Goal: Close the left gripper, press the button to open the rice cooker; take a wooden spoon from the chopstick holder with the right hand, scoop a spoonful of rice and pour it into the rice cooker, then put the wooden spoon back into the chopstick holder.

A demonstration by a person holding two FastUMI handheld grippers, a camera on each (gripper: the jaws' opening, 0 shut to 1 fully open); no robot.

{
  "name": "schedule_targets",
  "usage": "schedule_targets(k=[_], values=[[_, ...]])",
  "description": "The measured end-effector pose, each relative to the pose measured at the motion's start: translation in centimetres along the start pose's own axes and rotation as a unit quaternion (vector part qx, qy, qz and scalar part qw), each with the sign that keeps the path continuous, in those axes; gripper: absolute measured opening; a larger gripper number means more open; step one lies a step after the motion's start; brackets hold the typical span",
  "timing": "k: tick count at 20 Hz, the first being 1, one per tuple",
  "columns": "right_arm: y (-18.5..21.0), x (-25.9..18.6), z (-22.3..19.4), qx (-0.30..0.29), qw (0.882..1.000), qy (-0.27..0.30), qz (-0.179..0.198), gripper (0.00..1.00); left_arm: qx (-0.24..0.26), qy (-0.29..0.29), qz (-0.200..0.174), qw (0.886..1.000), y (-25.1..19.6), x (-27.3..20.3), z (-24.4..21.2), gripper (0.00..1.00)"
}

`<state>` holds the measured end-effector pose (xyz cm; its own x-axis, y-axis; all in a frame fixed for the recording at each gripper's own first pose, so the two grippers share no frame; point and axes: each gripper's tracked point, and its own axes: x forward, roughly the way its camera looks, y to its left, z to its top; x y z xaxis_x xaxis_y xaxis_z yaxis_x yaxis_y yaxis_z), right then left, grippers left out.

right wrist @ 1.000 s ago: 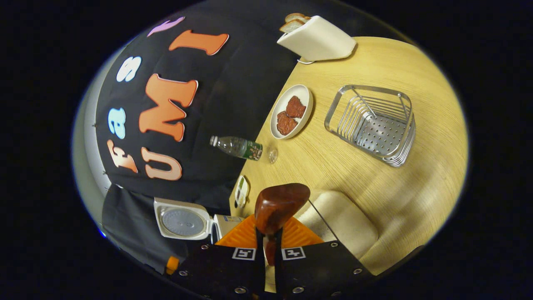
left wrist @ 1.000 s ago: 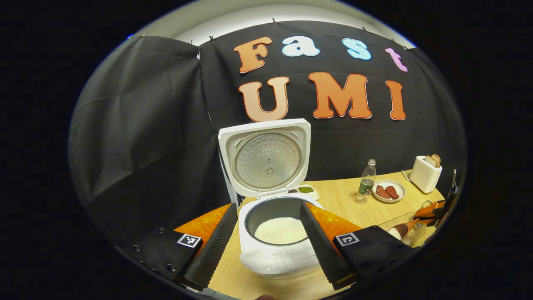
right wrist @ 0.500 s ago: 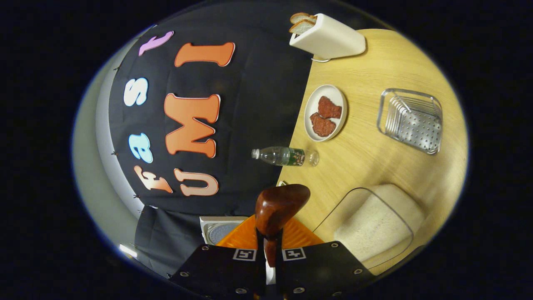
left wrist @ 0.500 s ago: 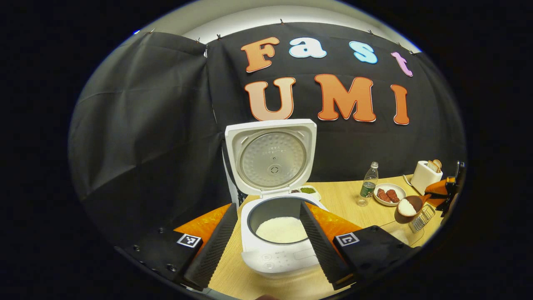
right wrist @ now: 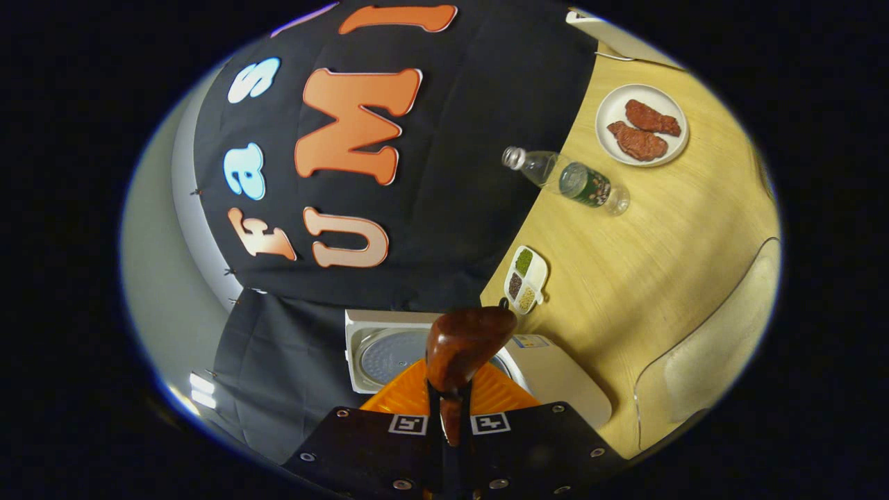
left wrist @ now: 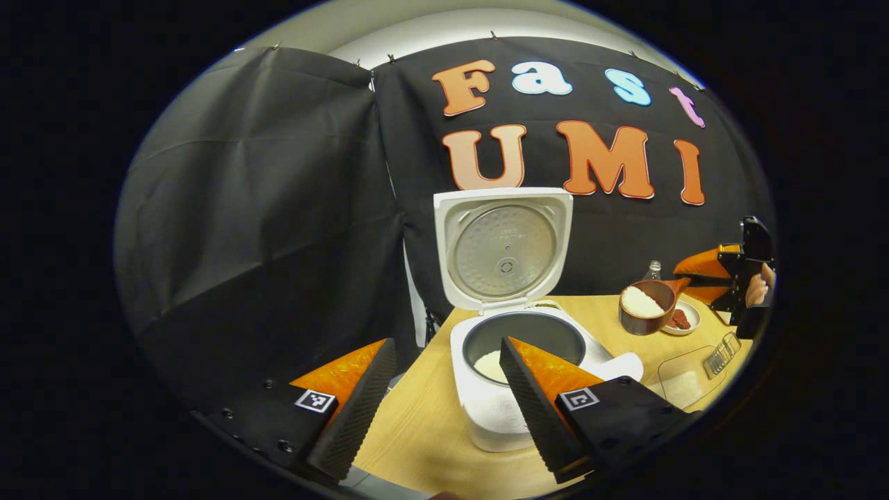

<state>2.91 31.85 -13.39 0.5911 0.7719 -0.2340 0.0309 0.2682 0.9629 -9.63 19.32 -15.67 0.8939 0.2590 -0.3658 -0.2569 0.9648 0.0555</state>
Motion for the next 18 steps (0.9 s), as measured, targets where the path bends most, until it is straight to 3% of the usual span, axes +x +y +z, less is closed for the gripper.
schedule_targets(k=[4, 7, 12, 18], values=[[2.3, 3.8, -1.3, -0.052, 0.999, 0.008, -0.009, 0.08, -0.001, 0.014, 0.023, 1.000, 2.3, -0.1, -1.3, 1.00], [3.2, 6.1, -1.8, -0.127, 0.991, 0.000, -0.031, 0.08, -0.004, 0.014, 0.035, 0.999, 3.5, 0.2, -1.7, 0.99], [6.1, 8.9, -2.0, -0.278, 0.959, -0.022, -0.055, 0.08, -0.014, 0.020, 0.045, 0.999, 4.9, 0.5, -2.3, 1.00], [9.8, 10.7, -2.4, -0.374, 0.926, -0.032, -0.043, 0.08, -0.015, 0.027, 0.056, 0.998, 6.2, 0.9, -3.0, 1.00]])
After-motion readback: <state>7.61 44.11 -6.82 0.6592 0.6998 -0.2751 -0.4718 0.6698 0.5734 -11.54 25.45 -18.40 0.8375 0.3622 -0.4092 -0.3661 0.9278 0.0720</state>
